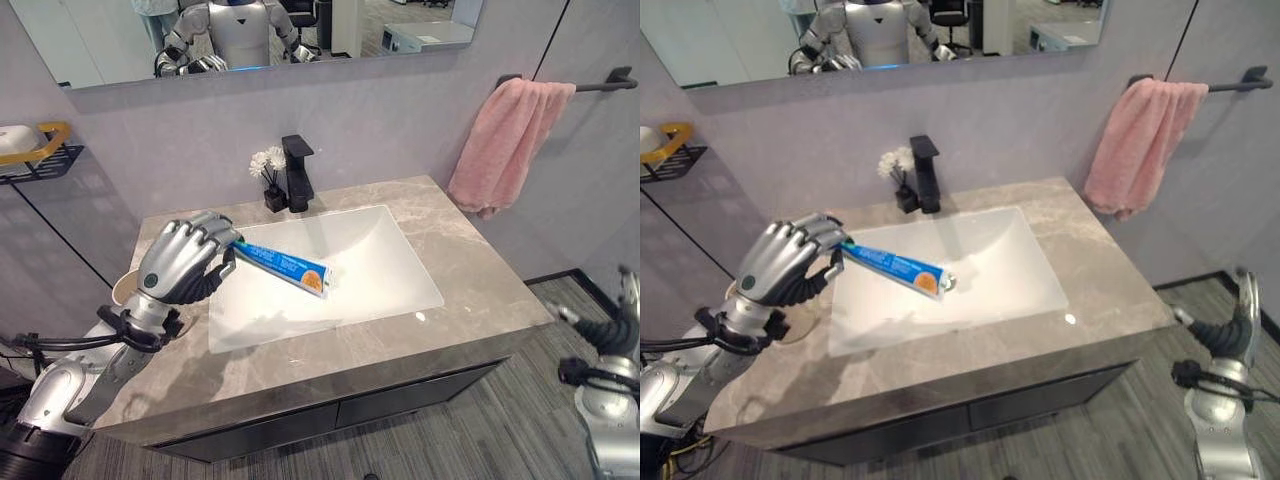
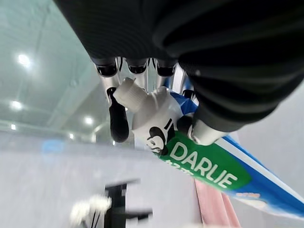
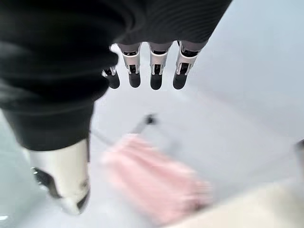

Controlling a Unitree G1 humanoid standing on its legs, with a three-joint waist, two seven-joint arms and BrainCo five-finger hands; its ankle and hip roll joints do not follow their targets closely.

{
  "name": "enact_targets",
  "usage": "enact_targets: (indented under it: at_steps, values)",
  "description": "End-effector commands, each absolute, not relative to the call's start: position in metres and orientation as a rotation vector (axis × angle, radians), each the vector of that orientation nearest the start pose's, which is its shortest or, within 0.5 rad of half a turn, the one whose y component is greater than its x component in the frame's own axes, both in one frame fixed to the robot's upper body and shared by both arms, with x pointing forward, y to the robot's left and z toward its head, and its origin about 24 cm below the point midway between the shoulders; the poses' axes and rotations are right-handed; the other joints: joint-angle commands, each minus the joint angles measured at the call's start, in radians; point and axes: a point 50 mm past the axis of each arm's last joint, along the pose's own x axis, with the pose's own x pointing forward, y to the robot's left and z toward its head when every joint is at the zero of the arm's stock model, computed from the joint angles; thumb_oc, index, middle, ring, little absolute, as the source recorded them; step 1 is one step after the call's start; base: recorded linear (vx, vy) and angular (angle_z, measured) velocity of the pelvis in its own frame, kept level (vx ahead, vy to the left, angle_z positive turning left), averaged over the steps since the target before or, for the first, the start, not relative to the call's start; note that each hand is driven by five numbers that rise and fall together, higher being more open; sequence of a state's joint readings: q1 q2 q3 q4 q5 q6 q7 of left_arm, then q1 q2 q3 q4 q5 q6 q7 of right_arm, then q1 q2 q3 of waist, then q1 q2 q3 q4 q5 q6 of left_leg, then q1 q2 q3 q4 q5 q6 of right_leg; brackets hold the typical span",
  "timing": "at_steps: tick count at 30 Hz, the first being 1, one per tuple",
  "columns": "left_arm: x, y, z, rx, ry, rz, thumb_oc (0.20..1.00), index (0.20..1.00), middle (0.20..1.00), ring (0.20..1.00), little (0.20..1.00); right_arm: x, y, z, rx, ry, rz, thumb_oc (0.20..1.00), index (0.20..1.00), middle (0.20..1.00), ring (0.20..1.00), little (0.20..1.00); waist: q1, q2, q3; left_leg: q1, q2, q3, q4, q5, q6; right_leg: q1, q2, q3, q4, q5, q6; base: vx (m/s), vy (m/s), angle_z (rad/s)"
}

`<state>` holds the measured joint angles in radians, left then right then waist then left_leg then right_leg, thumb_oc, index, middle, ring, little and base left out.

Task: Put brush and paste in cup on sink, flatten towel.

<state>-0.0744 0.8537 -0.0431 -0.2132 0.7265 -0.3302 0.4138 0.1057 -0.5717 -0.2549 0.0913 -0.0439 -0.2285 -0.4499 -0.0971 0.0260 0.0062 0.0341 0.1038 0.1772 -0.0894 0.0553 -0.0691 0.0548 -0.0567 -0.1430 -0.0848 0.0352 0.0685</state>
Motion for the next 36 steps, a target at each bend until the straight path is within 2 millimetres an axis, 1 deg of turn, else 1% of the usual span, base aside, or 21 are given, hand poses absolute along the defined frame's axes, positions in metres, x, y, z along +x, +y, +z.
enact_targets:
  at_steps: [1, 2, 4, 5, 6, 8, 11, 12, 13, 14, 17, 18, 20, 24, 26, 27, 29, 32, 34, 35, 36]
  values:
    - [0.245, 0.220, 0.227, 1.399, -1.067, 0.267, 0.200, 0.200, 0.200, 0.200, 0.200, 0.237, -0.304, 0.141, -0.605, -0.450, -0.510, 1.000, 1.000, 1.000, 1.000, 1.000, -0.004, -0.051, -0.076, 0.021, -0.005, -0.005, 0.002, -0.037, 0.000, -0.040, -0.060, 0.064, 0.026, 0.039, 0.067, 0.00, 0.000, 0.00]
    - [0.248, 0.217, 0.236, 1.399, -1.104, 0.294, 0.200, 0.200, 0.200, 0.200, 0.200, 0.247, -0.284, 0.155, -0.631, -0.516, -0.412, 1.000, 1.000, 1.000, 1.000, 1.000, 0.003, -0.053, -0.081, 0.023, -0.006, -0.005, 0.002, -0.037, 0.002, -0.039, -0.060, 0.064, 0.027, 0.040, 0.067, 0.00, 0.000, 0.00]
    - [0.252, 0.215, 0.244, 1.389, -1.125, 0.331, 0.200, 0.200, 0.200, 0.200, 0.200, 0.256, -0.267, 0.162, -0.613, -0.558, -0.333, 1.000, 1.000, 1.000, 1.000, 1.000, 0.009, -0.053, -0.084, 0.024, -0.007, -0.006, 0.002, -0.037, 0.002, -0.037, -0.061, 0.065, 0.026, 0.039, 0.066, 0.00, 0.000, 0.00]
    - [0.256, 0.214, 0.250, 1.376, -1.140, 0.361, 0.200, 0.200, 0.200, 0.200, 0.200, 0.263, -0.254, 0.163, -0.548, -0.568, -0.278, 1.000, 1.000, 1.000, 1.000, 1.000, 0.013, -0.052, -0.087, 0.026, -0.007, -0.005, 0.002, -0.036, 0.003, -0.035, -0.061, 0.065, 0.027, 0.039, 0.066, 0.00, 0.000, 0.00]
    - [0.257, 0.215, 0.251, 1.379, -1.141, 0.366, 0.200, 0.200, 0.200, 0.200, 0.200, 0.264, -0.254, 0.164, -0.543, -0.570, -0.275, 1.000, 1.000, 1.000, 1.000, 1.000, 0.011, -0.054, -0.084, 0.025, -0.007, -0.005, 0.002, -0.037, 0.003, -0.035, -0.061, 0.066, 0.027, 0.039, 0.066, 0.00, 0.000, 0.00]
    - [0.262, 0.212, 0.259, 1.354, -1.164, 0.406, 0.200, 0.200, 0.200, 0.200, 0.200, 0.273, -0.237, 0.161, -0.449, -0.566, -0.211, 1.000, 1.000, 1.000, 1.000, 1.000, 0.017, -0.055, -0.087, 0.029, -0.007, -0.005, 0.002, -0.036, 0.003, -0.030, -0.061, 0.061, 0.027, 0.038, 0.065, 0.00, 0.000, 0.00]
    - [0.272, 0.206, 0.275, 1.275, -1.211, 0.490, 0.200, 0.200, 0.200, 0.200, 0.200, 0.289, -0.204, 0.157, -0.189, -0.554, -0.104, 1.000, 1.000, 1.000, 1.000, 1.000, 0.021, -0.056, -0.092, 0.032, -0.007, -0.005, 0.002, -0.036, 0.004, -0.024, -0.062, 0.058, 0.027, 0.036, 0.064, 0.00, 0.000, 0.00]
    - [0.273, 0.205, 0.276, 1.277, -1.213, 0.492, 0.200, 0.200, 0.200, 0.200, 0.200, 0.290, -0.205, 0.157, -0.184, -0.555, -0.103, 1.000, 1.000, 1.000, 1.000, 1.000, 0.021, -0.058, -0.090, 0.032, -0.007, -0.005, 0.002, -0.036, 0.004, -0.023, -0.062, 0.057, 0.027, 0.036, 0.064, -0.04, 0.001, 0.00]
    - [0.278, 0.197, 0.288, 1.188, -1.260, 0.546, 0.200, 0.200, 0.200, 0.200, 0.200, 0.298, -0.171, 0.152, 0.144, -0.521, 0.020, 1.000, 1.000, 1.000, 1.000, 1.000, 0.028, -0.060, -0.087, 0.034, -0.008, -0.004, 0.002, -0.026, 0.006, -0.022, -0.063, 0.054, 0.031, 0.041, 0.061, 0.00, 0.000, 0.00]
    - [0.279, 0.196, 0.289, 1.192, -1.258, 0.547, 0.200, 0.200, 0.200, 0.200, 0.200, 0.299, -0.170, 0.151, 0.142, -0.510, 0.025, 1.000, 1.000, 1.000, 1.000, 1.000, 0.028, -0.060, -0.089, 0.034, -0.008, -0.005, 0.002, -0.031, 0.005, -0.019, -0.063, 0.054, 0.029, 0.036, 0.062, 0.00, 0.000, 0.00]
    - [0.280, 0.183, 0.305, 1.118, -1.334, 0.577, 0.200, 0.200, 0.200, 0.200, 0.200, 0.305, -0.139, 0.154, 0.334, -0.485, 0.153, 1.000, 1.000, 1.000, 1.000, 1.000, 0.039, -0.063, -0.091, 0.034, -0.009, -0.007, 0.002, -0.030, 0.004, -0.014, -0.065, 0.048, 0.025, 0.037, 0.061, 0.00, 0.000, 0.00]
    - [0.281, 0.179, 0.310, 1.097, -1.352, 0.585, 0.200, 0.200, 0.200, 0.200, 0.200, 0.307, -0.128, 0.157, 0.375, -0.488, 0.193, 1.000, 1.000, 1.000, 1.000, 1.000, 0.041, -0.064, -0.091, 0.033, -0.010, -0.008, 0.002, -0.029, 0.004, -0.013, -0.066, 0.047, 0.024, 0.038, 0.061, 0.00, 0.000, 0.00]
    - [0.280, 0.175, 0.317, 1.052, -1.384, 0.605, 0.200, 0.200, 0.200, 0.200, 0.200, 0.309, -0.114, 0.162, 0.431, -0.489, 0.238, 1.000, 1.000, 1.000, 1.000, 1.000, 0.047, -0.064, -0.092, 0.031, -0.010, -0.009, 0.002, -0.027, 0.004, -0.013, -0.067, 0.044, 0.021, 0.040, 0.060, 0.00, 0.000, 0.00]
    - [0.279, 0.165, 0.327, 0.967, -1.429, 0.617, 0.200, 0.200, 0.200, 0.200, 0.200, 0.313, -0.084, 0.177, 0.567, -0.504, 0.335, 1.000, 1.000, 1.000, 1.000, 1.000, 0.057, -0.065, -0.095, 0.027, -0.011, -0.012, 0.002, -0.025, 0.004, -0.011, -0.069, 0.041, 0.015, 0.043, 0.060, 0.00, 0.000, 0.00]
    - [0.279, 0.154, 0.329, 0.907, -1.453, 0.589, 0.200, 0.200, 0.200, 0.200, 0.200, 0.310, -0.062, 0.190, 0.695, -0.515, 0.420, 1.000, 1.000, 1.000, 1.000, 1.000, 0.066, -0.063, -0.097, 0.024, -0.012, -0.014, 0.002, -0.023, 0.004, -0.012, -0.071, 0.039, 0.013, 0.045, 0.061, 0.00, 0.000, 0.00]
    - [0.279, 0.154, 0.329, 0.908, -1.456, 0.589, 0.200, 0.200, 0.200, 0.200, 0.200, 0.311, -0.062, 0.191, 0.699, -0.518, 0.421, 1.000, 1.000, 1.000, 1.000, 1.000, 0.066, -0.065, -0.095, 0.023, -0.013, -0.014, 0.002, -0.023, 0.004, -0.012, -0.071, 0.038, 0.013, 0.045, 0.061, 0.00, 0.000, 0.00]
    - [0.278, 0.147, 0.328, 0.880, -1.469, 0.553, 0.200, 0.200, 0.200, 0.200, 0.200, 0.308, -0.052, 0.205, 0.681, -0.564, 0.476, 1.000, 1.000, 1.000, 1.000, 1.000, 0.071, -0.066, -0.094, 0.019, -0.013, -0.017, 0.002, -0.022, 0.004, -0.013, -0.072, 0.037, 0.011, 0.046, 0.062, 0.00, 0.000, 0.00]
    - [0.277, 0.141, 0.324, 0.849, -1.478, 0.505, 0.200, 0.200, 0.200, 0.200, 0.200, 0.306, -0.043, 0.222, 0.650, -0.622, 0.512, 1.000, 1.000, 1.000, 1.000, 1.000, 0.080, -0.067, -0.096, 0.014, -0.014, -0.020, 0.002, -0.021, 0.003, -0.013, -0.073, 0.033, 0.006, 0.047, 0.062, 0.00, 0.000, 0.00]
    - [0.277, 0.138, 0.323, 0.833, -1.483, 0.490, 0.200, 0.200, 0.200, 0.200, 0.200, 0.306, -0.036, 0.234, 0.651, -0.657, 0.533, 1.000, 1.000, 1.000, 1.000, 1.000, 0.084, -0.068, -0.096, 0.009, -0.015, -0.023, 0.002, -0.021, 0.003, -0.014, -0.074, 0.031, 0.004, 0.047, 0.063, 0.00, 0.000, 0.00]
    - [0.277, 0.135, 0.324, 0.824, -1.492, 0.475, 0.200, 0.200, 0.200, 0.200, 0.200, 0.306, -0.032, 0.247, 0.632, -0.697, 0.548, 1.000, 1.000, 1.000, 1.000, 1.000, 0.089, -0.070, -0.098, 0.007, -0.016, -0.025, 0.002, -0.020, 0.003, -0.014, -0.075, 0.029, 0.003, 0.047, 0.063, 0.00, 0.000, 0.00]
    - [0.277, 0.134, 0.324, 0.820, -1.495, 0.471, 0.200, 0.200, 0.200, 0.200, 0.200, 0.306, -0.031, 0.251, 0.624, -0.713, 0.551, 1.000, 1.000, 1.000, 1.000, 1.000, 0.091, -0.071, -0.096, 0.005, -0.016, -0.026, 0.002, -0.020, 0.003, -0.014, -0.075, 0.027, 0.003, 0.047, 0.064, 0.00, 0.000, 0.00]
